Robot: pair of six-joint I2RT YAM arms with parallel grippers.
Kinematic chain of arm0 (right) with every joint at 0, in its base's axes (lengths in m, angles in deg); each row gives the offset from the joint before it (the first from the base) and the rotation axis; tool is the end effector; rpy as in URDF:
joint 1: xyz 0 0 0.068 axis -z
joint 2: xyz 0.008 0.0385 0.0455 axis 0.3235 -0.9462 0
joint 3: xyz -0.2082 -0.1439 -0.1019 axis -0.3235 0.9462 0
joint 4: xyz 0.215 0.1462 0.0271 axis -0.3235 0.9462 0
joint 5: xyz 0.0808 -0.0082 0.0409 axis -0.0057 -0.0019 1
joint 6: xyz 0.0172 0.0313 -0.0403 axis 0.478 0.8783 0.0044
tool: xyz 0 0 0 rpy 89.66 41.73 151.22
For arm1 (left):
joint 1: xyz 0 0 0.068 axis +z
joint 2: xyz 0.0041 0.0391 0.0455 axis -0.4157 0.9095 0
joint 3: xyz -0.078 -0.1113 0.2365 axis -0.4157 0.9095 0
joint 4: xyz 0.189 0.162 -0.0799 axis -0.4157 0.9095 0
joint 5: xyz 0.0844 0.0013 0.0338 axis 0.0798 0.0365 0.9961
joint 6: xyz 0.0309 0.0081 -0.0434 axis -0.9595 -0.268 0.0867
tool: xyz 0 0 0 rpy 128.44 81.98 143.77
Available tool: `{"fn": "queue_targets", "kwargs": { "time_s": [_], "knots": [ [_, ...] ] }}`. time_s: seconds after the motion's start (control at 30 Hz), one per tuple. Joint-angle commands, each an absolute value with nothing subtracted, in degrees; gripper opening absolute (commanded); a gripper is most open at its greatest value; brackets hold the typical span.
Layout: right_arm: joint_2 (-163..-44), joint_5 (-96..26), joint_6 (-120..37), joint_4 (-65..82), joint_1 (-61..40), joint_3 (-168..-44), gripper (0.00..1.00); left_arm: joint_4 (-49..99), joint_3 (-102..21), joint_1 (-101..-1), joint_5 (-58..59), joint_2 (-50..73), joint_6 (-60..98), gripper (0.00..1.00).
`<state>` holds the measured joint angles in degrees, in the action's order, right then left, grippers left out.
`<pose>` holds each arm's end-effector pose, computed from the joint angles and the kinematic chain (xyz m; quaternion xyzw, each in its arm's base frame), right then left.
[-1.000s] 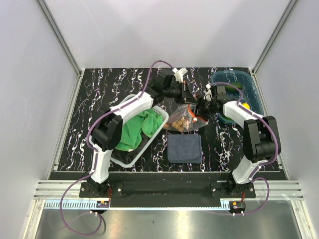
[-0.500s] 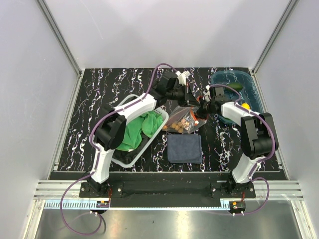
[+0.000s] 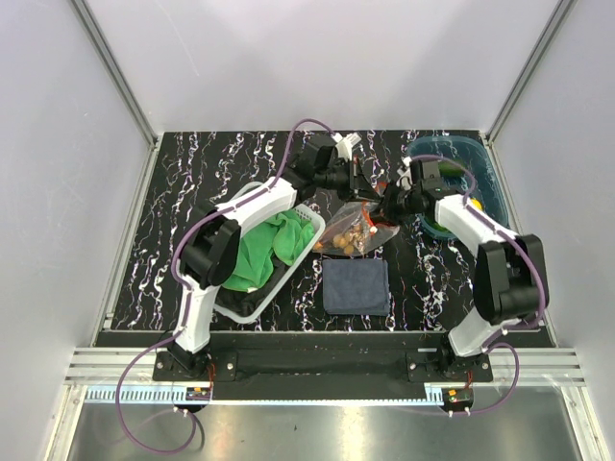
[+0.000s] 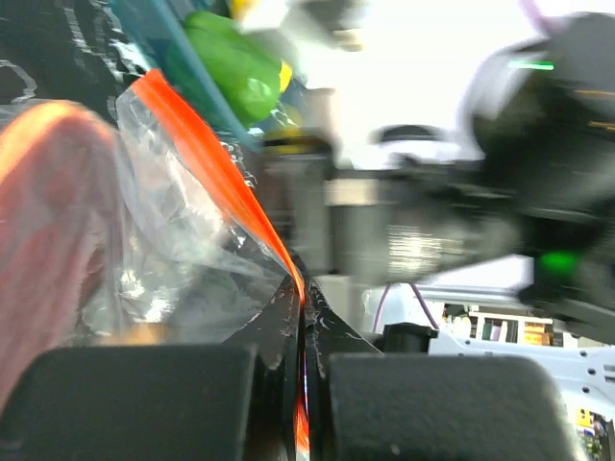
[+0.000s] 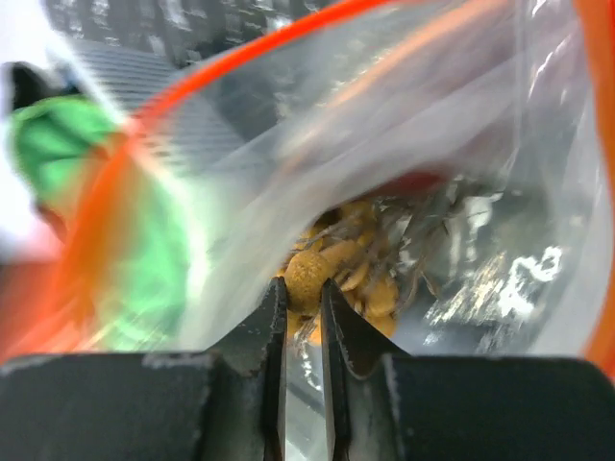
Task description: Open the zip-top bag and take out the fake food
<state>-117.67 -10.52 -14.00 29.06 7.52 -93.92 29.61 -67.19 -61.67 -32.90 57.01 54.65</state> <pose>0.3363 0.0867 0.2177 0.0956 0.9094 0.3612 0.1830 0.3810 -0.3180 0.2626 0.1208 0.7998 -0.5624 0.1716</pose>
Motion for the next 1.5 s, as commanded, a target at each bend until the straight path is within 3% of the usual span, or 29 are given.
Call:
{"fn": "queue_targets", "kwargs": {
  "time_s": [0.0,0.47,0.83,1.17,1.47],
  "knots": [
    [-110.2,-12.0,-15.2,32.5,6.8,-100.4,0.08,28.7,-66.9,-60.6,-34.1,55.5,53.0,0.00],
    [-103.3,-15.5,-16.7,39.7,6.8,-109.9,0.05,29.7,-66.4,-60.2,-34.4,53.3,51.0,0.00],
    [-99.7,-5.2,-14.6,36.1,6.0,-96.8,0.03,24.5,-67.8,-59.5,-36.2,53.4,55.5,0.00],
    [-96.5,-29.1,-21.4,47.5,6.7,-111.5,0.04,26.2,-61.1,-59.5,-35.2,51.2,53.3,0.00],
    [-100.5,-38.8,-24.8,54.4,12.6,-125.0,0.04,31.2,-63.5,-59.5,-35.2,50.8,48.4,0.00]
  ]
}}
